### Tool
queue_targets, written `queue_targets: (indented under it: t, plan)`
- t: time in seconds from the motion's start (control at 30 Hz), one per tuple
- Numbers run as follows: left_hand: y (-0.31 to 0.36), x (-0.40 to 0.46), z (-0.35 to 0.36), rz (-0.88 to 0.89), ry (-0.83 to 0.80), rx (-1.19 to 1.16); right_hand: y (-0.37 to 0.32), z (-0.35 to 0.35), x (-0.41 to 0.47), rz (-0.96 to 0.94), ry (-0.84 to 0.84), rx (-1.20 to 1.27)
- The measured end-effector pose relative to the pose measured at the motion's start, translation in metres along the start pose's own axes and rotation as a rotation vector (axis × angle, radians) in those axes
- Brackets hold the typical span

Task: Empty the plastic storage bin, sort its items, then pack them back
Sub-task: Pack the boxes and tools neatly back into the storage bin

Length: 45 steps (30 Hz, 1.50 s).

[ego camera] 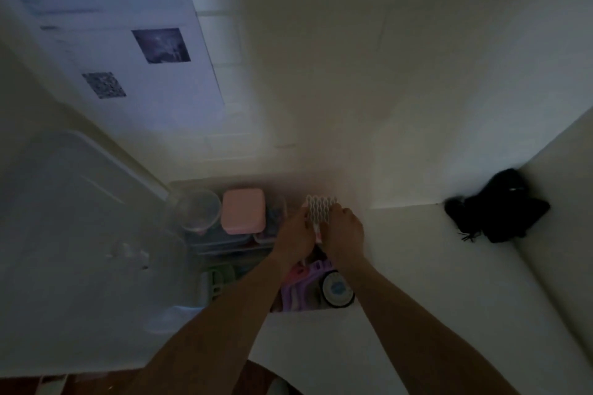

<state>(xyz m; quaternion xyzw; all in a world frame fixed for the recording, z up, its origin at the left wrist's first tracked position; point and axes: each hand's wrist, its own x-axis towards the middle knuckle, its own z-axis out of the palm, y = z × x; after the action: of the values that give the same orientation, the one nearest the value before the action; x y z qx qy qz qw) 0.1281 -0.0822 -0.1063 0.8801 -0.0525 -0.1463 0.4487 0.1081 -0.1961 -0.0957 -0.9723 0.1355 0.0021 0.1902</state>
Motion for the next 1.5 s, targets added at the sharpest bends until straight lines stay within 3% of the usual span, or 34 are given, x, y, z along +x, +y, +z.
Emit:
queue_targets:
  t: [0.13,0.33,0.4,0.53,0.67,0.8,1.0,1.1,1.2,1.27,1.4,1.5]
  plan:
    - [-0.037,0.024,0.012,-0.020,-0.034,0.028,0.000,0.002,0.001,0.022,0.004,0.023]
    - [0.022,-0.044,-0.044,0.122,0.077,0.087,0.007,-0.041,-0.033,-0.048,0.045,0.189]
    - [0.007,-0.076,-0.071,0.236,0.147,0.189,0.017,-0.053,-0.063,-0.106,0.092,0.211]
    - [-0.058,-0.128,-0.119,0.226,0.311,0.597,0.038,-0.049,-0.117,-0.215,0.031,0.166]
    - [-0.093,-0.142,-0.151,0.226,0.479,0.761,0.049,-0.032,-0.131,-0.190,-0.021,0.076]
    - [-0.100,-0.126,-0.159,0.184,0.485,0.786,0.042,-0.027,-0.130,-0.202,-0.086,-0.112]
    - [-0.108,-0.102,-0.161,0.114,0.336,0.706,0.035,-0.032,-0.123,-0.358,-0.238,-0.360]
    - [-0.112,-0.100,-0.164,0.127,0.328,0.713,0.033,-0.031,-0.116,-0.245,-0.358,-0.287]
    - [-0.113,-0.109,-0.164,0.124,0.362,0.696,0.021,-0.029,-0.107,-0.193,-0.214,-0.076]
    - [-0.108,-0.119,-0.161,0.152,0.399,0.697,0.011,-0.025,-0.098,-0.225,-0.220,0.007]
    - [-0.106,-0.135,-0.154,0.285,0.460,0.783,0.000,-0.014,-0.084,-0.204,-0.342,-0.092]
    - [-0.120,-0.139,-0.146,0.215,0.419,0.731,-0.002,-0.011,-0.083,-0.228,-0.345,-0.159]
